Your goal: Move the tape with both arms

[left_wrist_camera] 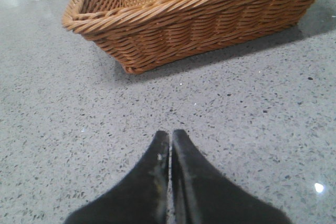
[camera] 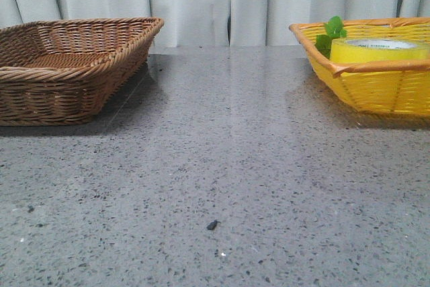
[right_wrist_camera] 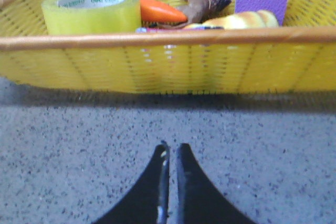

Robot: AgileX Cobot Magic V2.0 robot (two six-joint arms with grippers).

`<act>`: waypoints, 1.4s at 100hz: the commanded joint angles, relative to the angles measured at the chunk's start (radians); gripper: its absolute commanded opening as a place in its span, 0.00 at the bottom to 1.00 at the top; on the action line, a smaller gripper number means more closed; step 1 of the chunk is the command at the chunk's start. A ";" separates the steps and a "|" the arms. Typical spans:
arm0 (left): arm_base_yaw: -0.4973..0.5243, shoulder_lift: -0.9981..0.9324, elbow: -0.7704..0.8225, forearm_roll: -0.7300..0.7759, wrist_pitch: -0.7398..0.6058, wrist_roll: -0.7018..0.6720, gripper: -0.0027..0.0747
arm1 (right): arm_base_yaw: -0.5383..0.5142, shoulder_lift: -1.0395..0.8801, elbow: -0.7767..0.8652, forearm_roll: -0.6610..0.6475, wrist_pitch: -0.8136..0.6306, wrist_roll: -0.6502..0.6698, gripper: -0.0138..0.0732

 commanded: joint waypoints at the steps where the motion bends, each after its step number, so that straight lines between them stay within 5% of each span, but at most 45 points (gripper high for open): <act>1: 0.000 0.009 0.010 -0.004 -0.072 -0.002 0.01 | -0.008 -0.020 0.019 -0.003 -0.110 -0.003 0.10; 20: 0.000 0.009 0.010 -0.028 -0.142 -0.002 0.01 | -0.008 -0.020 0.019 0.034 -0.220 -0.003 0.10; 41: 0.000 0.009 0.010 -0.472 -0.314 -0.010 0.01 | -0.008 -0.020 0.019 0.278 -0.265 -0.003 0.10; 62: 0.000 0.009 0.010 -0.532 -0.383 -0.010 0.01 | -0.008 -0.020 0.019 0.455 -0.285 -0.003 0.10; 102: 0.000 0.009 0.010 -0.534 -0.358 -0.010 0.01 | -0.008 -0.020 0.019 0.457 -0.278 -0.003 0.10; 109: 0.000 0.009 0.003 -0.624 -0.360 -0.022 0.01 | -0.008 -0.020 0.014 0.518 -0.286 -0.001 0.10; 116: 0.000 0.009 -0.026 -0.743 -0.328 -0.026 0.01 | 0.001 -0.020 -0.039 0.584 -0.257 -0.006 0.10; 127: -0.002 0.032 -0.154 -0.660 -0.184 -0.006 0.01 | 0.021 0.015 -0.214 0.474 -0.123 -0.118 0.11; 134: -0.002 0.082 -0.259 -0.568 -0.101 0.022 0.08 | 0.040 0.092 -0.331 0.430 -0.040 -0.162 0.11; 140: -0.002 0.149 -0.357 -0.512 -0.034 0.024 0.24 | 0.059 0.201 -0.427 0.393 0.063 -0.203 0.11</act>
